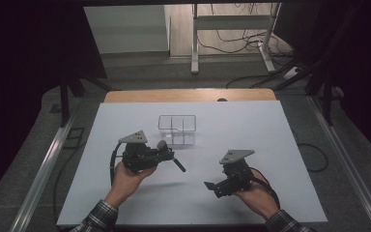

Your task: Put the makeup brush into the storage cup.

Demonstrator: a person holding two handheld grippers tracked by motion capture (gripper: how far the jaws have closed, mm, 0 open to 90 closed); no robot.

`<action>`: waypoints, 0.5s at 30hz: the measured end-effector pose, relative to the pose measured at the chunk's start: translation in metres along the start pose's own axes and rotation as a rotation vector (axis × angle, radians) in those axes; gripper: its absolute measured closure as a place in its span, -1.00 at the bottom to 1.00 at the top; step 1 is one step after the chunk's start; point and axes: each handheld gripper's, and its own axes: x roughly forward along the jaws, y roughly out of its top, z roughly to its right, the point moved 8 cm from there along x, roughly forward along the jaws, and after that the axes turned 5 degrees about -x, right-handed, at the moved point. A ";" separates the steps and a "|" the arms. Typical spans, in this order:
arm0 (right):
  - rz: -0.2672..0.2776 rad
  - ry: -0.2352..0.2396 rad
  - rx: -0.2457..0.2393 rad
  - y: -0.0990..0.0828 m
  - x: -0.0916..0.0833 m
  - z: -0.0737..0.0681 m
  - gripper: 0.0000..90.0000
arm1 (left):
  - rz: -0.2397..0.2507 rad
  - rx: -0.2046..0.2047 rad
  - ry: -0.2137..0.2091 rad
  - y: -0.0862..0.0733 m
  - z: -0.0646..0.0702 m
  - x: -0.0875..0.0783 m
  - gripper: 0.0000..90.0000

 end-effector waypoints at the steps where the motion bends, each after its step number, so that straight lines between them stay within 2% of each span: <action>1: -0.004 -0.001 0.001 -0.001 0.000 0.000 -0.98 | 0.005 0.001 0.006 0.001 -0.001 -0.001 0.71; 15: -0.021 -0.021 0.026 -0.011 -0.009 0.010 -1.00 | 0.018 0.012 0.054 0.010 -0.012 -0.010 0.71</action>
